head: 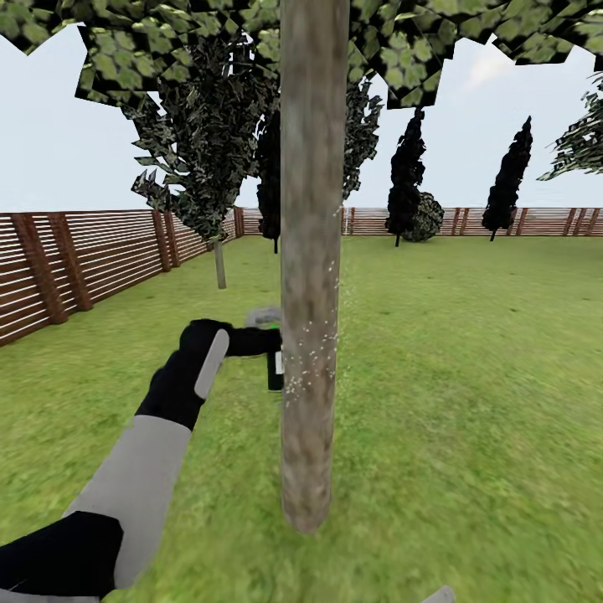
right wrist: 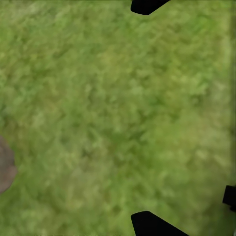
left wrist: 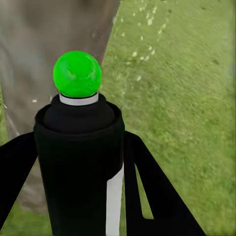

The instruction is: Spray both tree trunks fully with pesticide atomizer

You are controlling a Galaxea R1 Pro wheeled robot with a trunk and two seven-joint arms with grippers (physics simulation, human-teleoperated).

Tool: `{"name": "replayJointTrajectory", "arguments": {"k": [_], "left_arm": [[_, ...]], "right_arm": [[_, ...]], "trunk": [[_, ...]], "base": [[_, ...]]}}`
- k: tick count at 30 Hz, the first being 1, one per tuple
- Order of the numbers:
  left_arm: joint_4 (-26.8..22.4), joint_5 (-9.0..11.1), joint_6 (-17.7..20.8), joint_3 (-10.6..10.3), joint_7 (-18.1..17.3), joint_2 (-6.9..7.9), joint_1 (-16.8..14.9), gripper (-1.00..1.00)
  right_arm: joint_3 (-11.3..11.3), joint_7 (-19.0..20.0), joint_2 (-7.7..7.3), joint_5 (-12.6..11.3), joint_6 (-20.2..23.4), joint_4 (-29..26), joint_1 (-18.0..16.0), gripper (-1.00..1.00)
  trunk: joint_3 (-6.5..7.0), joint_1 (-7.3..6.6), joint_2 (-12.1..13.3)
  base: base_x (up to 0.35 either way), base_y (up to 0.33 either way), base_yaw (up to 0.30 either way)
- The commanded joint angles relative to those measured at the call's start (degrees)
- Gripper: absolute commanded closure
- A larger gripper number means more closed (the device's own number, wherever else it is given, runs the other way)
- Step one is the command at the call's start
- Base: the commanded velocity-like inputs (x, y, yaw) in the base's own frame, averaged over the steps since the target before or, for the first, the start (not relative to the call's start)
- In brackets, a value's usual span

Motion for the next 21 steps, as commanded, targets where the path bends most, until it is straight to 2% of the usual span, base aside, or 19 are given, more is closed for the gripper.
{"name": "replayJointTrajectory", "arguments": {"k": [1, 4, 9, 17, 21], "left_arm": [[0.0, -0.1, 0.6, 0.0, 0.0, -0.02, -1.0, 1.0], [0.7, -0.2, 1.2, 0.0, 0.0, 0.02, -6.6, 1.0], [1.6, -0.2, 1.3, 0.0, 0.0, 0.01, -11.8, 1.0], [1.6, -0.2, 1.2, 0.1, 0.2, 0.04, -14.1, 1.0], [1.7, -0.2, 1.1, 1.1, 0.3, 0.03, -17.0, 1.0]], "right_arm": [[0.0, 0.0, 0.04, 0.0, 0.0, 0.0, 0.0, -1.0], [0.0, 0.0, 0.08, 0.0, 0.0, 0.0, 0.1, -1.0], [0.0, 0.0, 0.07, 0.0, 0.1, 0.0, 0.1, -1.0], [0.0, 0.0, 0.0, 0.0, 0.1, 0.0, 0.3, -1.0], [0.0, 0.0, 0.0, 0.0, 0.1, 0.0, 0.5, -1.0]], "trunk": [[-0.01, 0.0, 0.0], [-0.01, 0.0, 0.0], [-0.01, 0.0, 0.0], [-0.01, 0.0, 0.0], [-0.01, 0.0, 0.0]], "base": [[0.0, 0.0, 0.0], [0.0, 0.0, 0.0], [0.0, 0.0, 0.0], [0.0, 0.0, 0.0], [0.0, 0.0, 0.0]]}}
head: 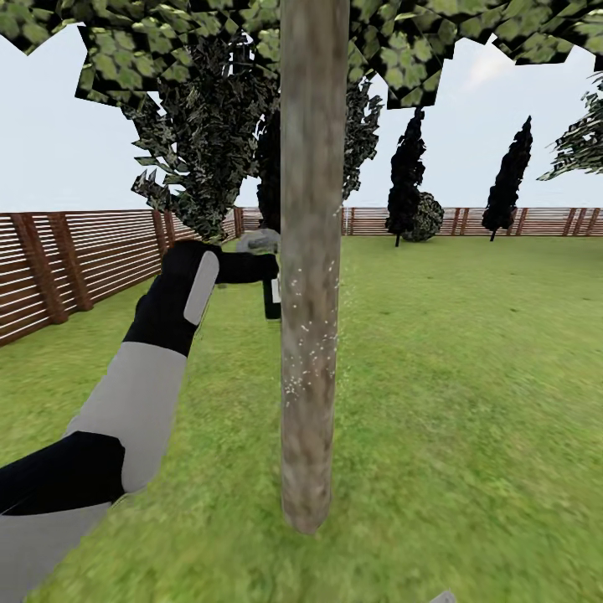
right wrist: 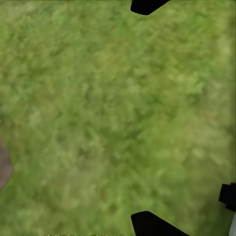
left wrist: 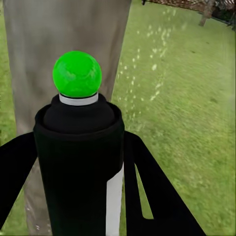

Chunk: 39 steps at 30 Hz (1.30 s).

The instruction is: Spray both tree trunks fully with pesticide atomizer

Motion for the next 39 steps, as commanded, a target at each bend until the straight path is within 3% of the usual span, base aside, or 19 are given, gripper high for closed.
{"name": "replayJointTrajectory", "arguments": {"k": [1, 7, 11, 17, 18, 21, 25, 26, 27, 28, 30, 36, 39], "left_arm": [[0.1, 0.0, 0.0, 0.0, 0.0, -0.03, -0.9, 1.0], [8.8, 0.0, 0.0, 0.1, 0.0, -0.14, -10.4, 1.0], [10.1, 0.0, 0.1, 0.1, 0.0, -0.16, -14.2, 1.0], [16.3, 0.0, 0.1, 0.1, 0.0, -0.16, -21.7, 1.0], [16.5, 0.0, 0.1, 0.4, 0.0, -0.16, -22.6, 1.0], [18.7, 0.0, 0.1, 4.2, 0.0, -0.16, -25.7, 1.0], [19.3, 0.4, 0.1, 5.2, -0.1, -0.26, -27.1, 1.0], [19.3, 1.8, 0.1, 5.2, -0.1, -0.35, -27.2, 1.0], [19.2, 7.8, 0.1, 5.2, -0.2, -0.85, -27.2, 1.0], [19.1, 11.7, 0.1, 5.2, -0.2, -1.04, -27.2, 1.0], [19.0, 15.1, 0.1, 5.2, -0.3, -1.62, -27.3, 1.0], [19.2, 16.2, 0.1, 5.0, -0.9, -2.05, -27.3, 1.0], [19.4, 13.7, 0.0, 2.9, -0.6, -1.9, -27.3, 1.0]], "right_arm": [[0.0, 0.0, 0.0, 0.0, 0.0, 0.0, 0.0, -1.0], [0.0, 0.0, 0.0, 0.0, 0.0, 0.0, 0.2, -1.0], [0.0, 0.0, 0.0, 0.0, 0.0, 0.0, 0.3, -1.0], [0.0, 0.0, 0.0, 0.0, 0.0, 0.0, 0.3, -1.0], [0.0, 0.0, 0.0, 0.0, 0.0, 0.0, 0.3, -1.0], [0.0, 0.0, 0.0, 0.0, 0.0, 0.0, 0.4, -1.0], [0.0, 0.0, 0.0, 0.0, 0.0, 0.0, 0.4, -1.0], [0.0, 0.0, 0.0, 0.0, 0.0, 0.0, 0.4, -1.0], [0.0, 0.0, 0.0, 0.0, 0.0, 0.0, 0.4, -1.0], [0.0, 0.0, 0.0, 0.0, 0.0, 0.0, 0.4, -1.0], [0.0, 0.0, 0.0, 0.0, 0.0, 0.0, 0.4, -1.0], [0.0, 0.0, 0.0, 0.0, 0.0, 0.0, 0.4, -1.0], [0.0, 0.0, 0.0, 0.0, 0.0, 0.0, 0.4, -1.0]], "trunk": [[-0.01, 0.0, 0.0], [-0.01, 0.0, 0.0], [-0.01, 0.0, 0.0], [-0.01, 0.0, 0.0], [-0.01, 0.0, 0.0], [-0.01, 0.0, 0.0], [-0.01, 0.0, 0.0], [-0.01, 0.0, 0.0], [-0.01, 0.0, 0.0], [-0.01, 0.0, 0.0], [-0.01, 0.0, 0.0], [-0.01, 0.0, 0.0], [-0.01, 0.0, 0.0]], "base": [[0.0, 0.0, 0.0], [0.0, 0.0, 0.0], [0.0, 0.0, 0.0], [0.0, 0.0, 0.0], [0.0, 0.0, 0.0], [0.0, 0.0, 0.0], [0.0, 0.0, 0.0], [0.0, 0.0, 0.0], [0.0, 0.0, 0.0], [0.0, 0.0, 0.0], [0.0, 0.0, 0.0], [0.0, 0.0, 0.0], [0.0, 0.0, 0.0]]}}
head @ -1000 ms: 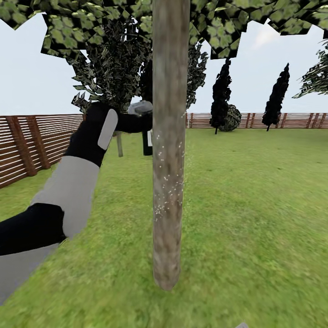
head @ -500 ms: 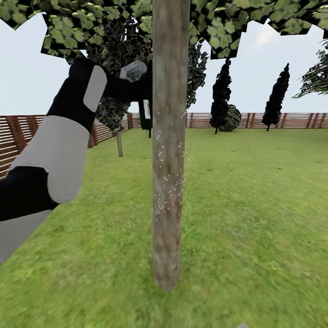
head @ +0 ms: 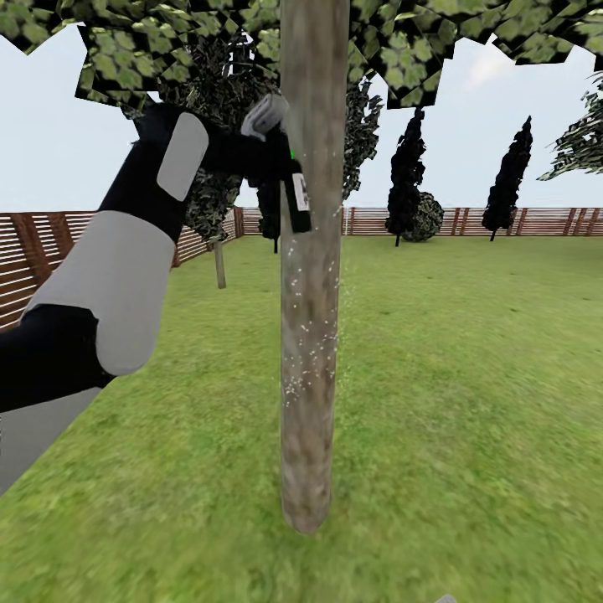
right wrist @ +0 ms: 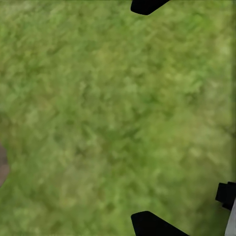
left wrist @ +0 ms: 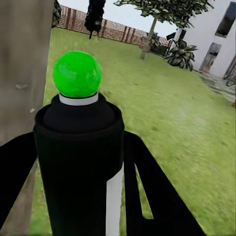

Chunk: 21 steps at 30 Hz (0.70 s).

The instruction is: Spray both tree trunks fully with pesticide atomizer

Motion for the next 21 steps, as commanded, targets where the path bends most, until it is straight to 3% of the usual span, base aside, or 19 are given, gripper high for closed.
{"name": "replayJointTrajectory", "arguments": {"k": [1, 3, 4, 17, 21], "left_arm": [[0.0, -1.2, 0.0, -0.7, 0.0, 0.03, 0.0, 1.0], [0.1, -4.5, 0.0, -1.7, 0.0, 0.06, 0.0, 1.0], [1.1, -4.8, 0.0, -1.7, 0.0, 0.07, 0.0, 1.0], [5.7, -4.9, 0.1, -1.8, -0.4, -0.7, 0.0, 1.0], [7.7, -4.9, -0.1, -5.0, -0.3, -0.7, 0.0, 1.0]], "right_arm": [[0.0, 0.0, 0.0, 0.0, 0.0, 0.0, 0.0, -1.0], [0.0, 0.0, 0.0, 0.0, 0.0, 0.0, 0.0, -1.0], [0.0, 0.0, 0.0, 0.0, 0.0, 0.0, 0.0, -1.0], [-0.1, 0.0, 0.0, 0.0, 0.0, 0.0, 0.0, -1.0], [-0.1, 0.0, -0.06, 0.0, 0.0, 0.0, 0.0, -1.0]], "trunk": [[0.0, 0.0, 0.0], [0.0, 0.0, 0.0], [0.0, 0.0, 0.0], [0.0, 0.0, 0.0], [0.0, 0.0, 0.0]], "base": [[0.0, 0.0, 0.0], [0.0, 0.0, 0.0], [0.0, 0.0, 0.0], [0.0, 0.0, 0.0], [-0.044, 0.015, 0.0]]}}
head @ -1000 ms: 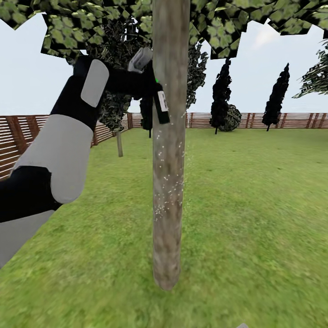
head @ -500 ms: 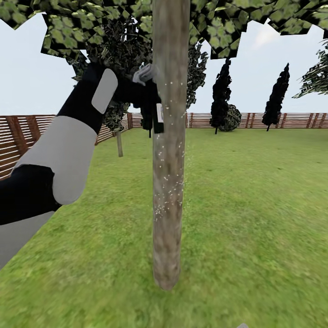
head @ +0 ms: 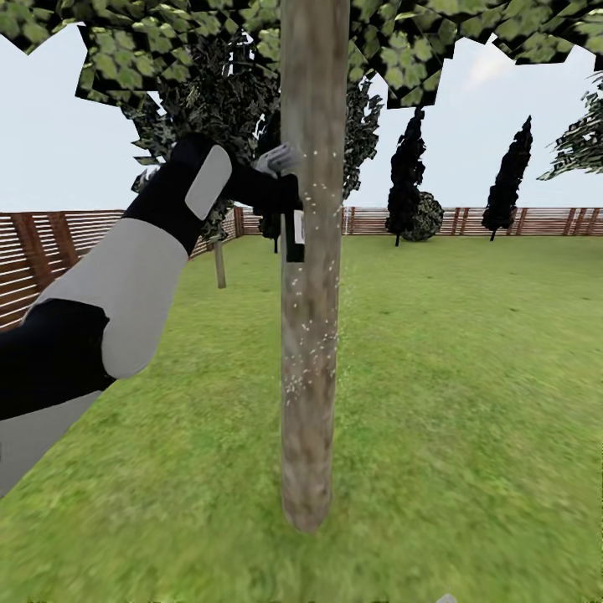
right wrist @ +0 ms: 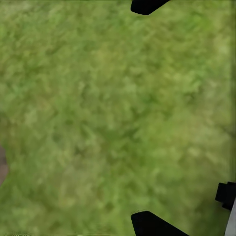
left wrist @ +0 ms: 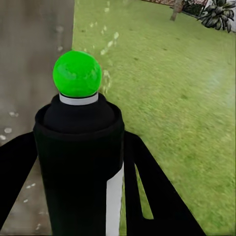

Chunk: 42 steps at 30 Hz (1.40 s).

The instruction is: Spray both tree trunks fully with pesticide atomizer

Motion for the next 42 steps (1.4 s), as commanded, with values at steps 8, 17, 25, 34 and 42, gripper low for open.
{"name": "replayJointTrajectory", "arguments": {"k": [8, 17, 25, 34, 42], "left_arm": [[0.3, 0.2, -0.1, -0.6, 0.1, 0.0, 0.1, 1.0], [16.7, 0.0, -15.2, -3.2, 0.1, 0.0, 1.2, 1.0], [18.3, 0.1, -19.2, -3.3, -4.2, 0.0, 4.5, 1.0], [26.2, -0.1, -28.3, -3.2, -8.8, 0.0, 7.1, 1.0], [29.3, -6.4, -35.2, -3.4, -8.6, 0.0, 14.1, 1.0]], "right_arm": [[0.0, 0.0, -0.02, 0.0, 0.0, 0.0, 0.0, -1.0], [0.0, 0.0, -0.02, 0.0, 0.0, 0.0, 0.0, -1.0], [0.0, 0.0, -0.02, 0.0, 0.0, 0.0, 0.0, -1.0], [0.1, 0.0, 0.06, 0.0, 0.0, 0.0, 0.0, -1.0], [0.1, 0.0, 0.06, 0.0, 0.0, 0.0, 0.0, -1.0]], "trunk": [[0.0, -0.03, 0.0], [0.0, -0.03, 0.0], [0.0, -0.03, 0.0], [0.0, -0.03, 0.0], [0.0, -0.03, 0.0]], "base": [[-0.196, 0.042, 0.0], [-0.013, 0.002, 0.0], [0.0, 0.0, 0.0], [0.0, 0.0, 0.0], [0.0, 0.0, 0.0]]}}
